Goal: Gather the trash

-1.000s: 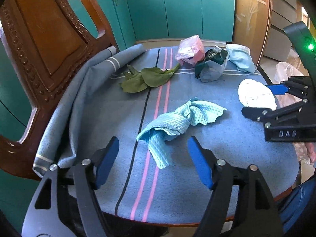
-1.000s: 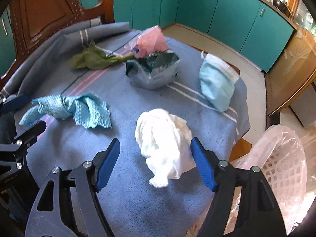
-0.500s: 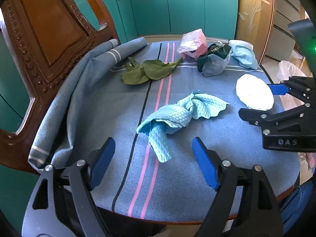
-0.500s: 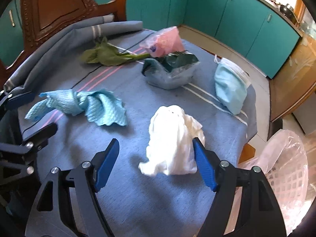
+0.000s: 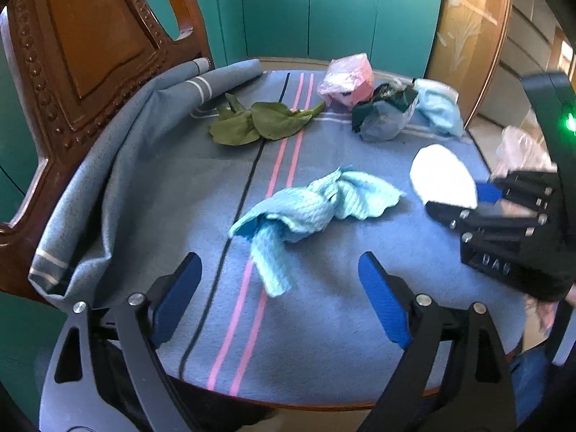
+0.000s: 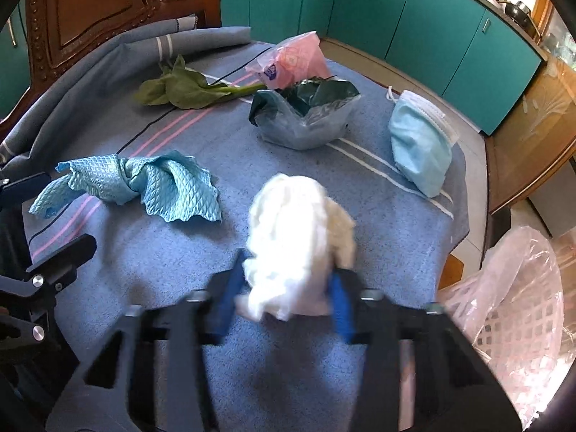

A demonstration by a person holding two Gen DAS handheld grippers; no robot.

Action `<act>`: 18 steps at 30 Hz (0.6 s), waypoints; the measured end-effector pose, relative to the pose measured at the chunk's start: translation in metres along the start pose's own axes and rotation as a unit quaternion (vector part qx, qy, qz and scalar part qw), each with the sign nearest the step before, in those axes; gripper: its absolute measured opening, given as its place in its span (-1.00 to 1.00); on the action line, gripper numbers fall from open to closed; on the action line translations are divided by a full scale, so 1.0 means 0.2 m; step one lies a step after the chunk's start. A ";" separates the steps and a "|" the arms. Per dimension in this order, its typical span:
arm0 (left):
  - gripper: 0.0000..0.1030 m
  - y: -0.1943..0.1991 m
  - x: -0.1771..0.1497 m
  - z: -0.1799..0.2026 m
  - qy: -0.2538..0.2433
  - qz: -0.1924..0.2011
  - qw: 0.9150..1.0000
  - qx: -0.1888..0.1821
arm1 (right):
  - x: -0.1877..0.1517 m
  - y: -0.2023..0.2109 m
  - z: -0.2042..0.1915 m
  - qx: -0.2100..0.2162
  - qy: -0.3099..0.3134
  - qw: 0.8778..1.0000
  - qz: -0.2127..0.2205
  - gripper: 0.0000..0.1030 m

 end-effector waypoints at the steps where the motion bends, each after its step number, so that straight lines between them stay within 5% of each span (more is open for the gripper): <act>1: 0.76 0.00 0.01 0.01 0.002 0.002 1.000 -0.003 | 0.00 0.01 0.00 0.005 -0.003 1.000 0.001 -0.34; 14: 0.80 -0.21 0.01 0.14 -0.046 -0.027 0.999 -0.007 | 0.03 0.11 0.12 0.007 -0.050 0.998 0.026 -0.35; 16: 0.75 -0.21 0.00 0.13 -0.036 -0.030 0.999 -0.015 | 0.03 0.11 0.12 0.004 -0.051 0.998 0.026 -0.35; 18: 0.39 -0.21 0.00 0.11 -0.022 -0.026 0.999 -0.017 | 0.03 0.12 0.13 0.001 -0.051 0.998 0.028 -0.35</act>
Point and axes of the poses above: each gripper's, at about its wrist camera, not at the fingertips, and y roughly against the way its jaws point, z to its right, x to its top, the point moved 7 cm from there along -y, roughly the way its jaws point, and after that the axes turned 9 degrees about z, right-handed, at the moved point
